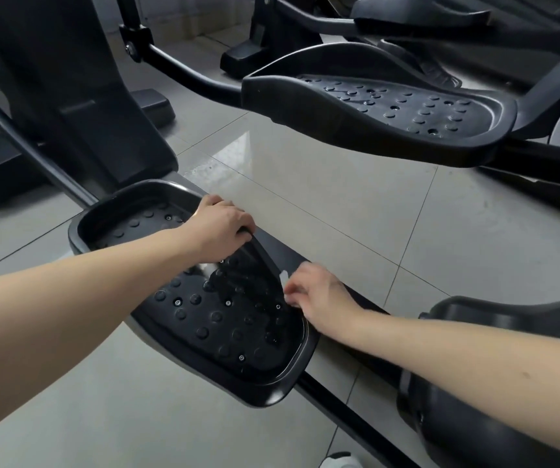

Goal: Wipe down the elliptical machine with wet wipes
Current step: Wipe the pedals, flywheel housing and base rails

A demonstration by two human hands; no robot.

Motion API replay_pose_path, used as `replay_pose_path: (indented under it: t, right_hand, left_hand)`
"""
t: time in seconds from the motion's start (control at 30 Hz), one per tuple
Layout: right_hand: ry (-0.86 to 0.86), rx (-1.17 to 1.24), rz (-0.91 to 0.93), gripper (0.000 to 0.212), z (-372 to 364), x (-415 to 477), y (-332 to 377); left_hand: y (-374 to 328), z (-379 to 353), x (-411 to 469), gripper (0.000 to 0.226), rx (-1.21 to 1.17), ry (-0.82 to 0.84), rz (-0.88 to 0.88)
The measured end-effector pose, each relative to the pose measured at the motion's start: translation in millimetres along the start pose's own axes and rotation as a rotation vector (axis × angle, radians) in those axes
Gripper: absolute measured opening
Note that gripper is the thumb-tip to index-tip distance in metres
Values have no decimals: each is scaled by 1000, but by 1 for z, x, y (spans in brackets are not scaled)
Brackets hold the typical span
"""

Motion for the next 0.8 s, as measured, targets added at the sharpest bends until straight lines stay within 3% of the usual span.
replay_pose_path:
  t: [0.13, 0.37, 0.6, 0.67, 0.73, 0.8]
  right_hand:
    - [-45, 28, -98, 18, -1, 3, 0]
    - [8, 79, -250, 12, -1, -10, -13]
    - [-100, 185, -119, 13, 9, 40, 17]
    - [-84, 104, -17, 12, 8, 22, 17]
    - [-53, -28, 116, 13, 1, 2, 15]
    - [-39, -207, 289, 15, -8, -11, 16]
  left_hand:
    - [1, -1, -1, 16, -20, -23, 0]
    - [-3, 1, -4, 22, 1, 5, -18]
    - [-21, 15, -26, 43, 62, 3, -70]
    - [-34, 21, -44, 35, 62, 0, -100]
    - [-46, 18, -64, 17, 38, 93, -148]
    - [-58, 10, -87, 18, -28, 267, -200]
Point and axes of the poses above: each hand's wrist, its own x-axis towards the middle knuckle, its own z-axis out of the back of the hand, y = z × x, the point moved 7 cm from there along x, towards the middle knuckle, and after that the axes turned 1 degree about x, right-handed, at the moved point
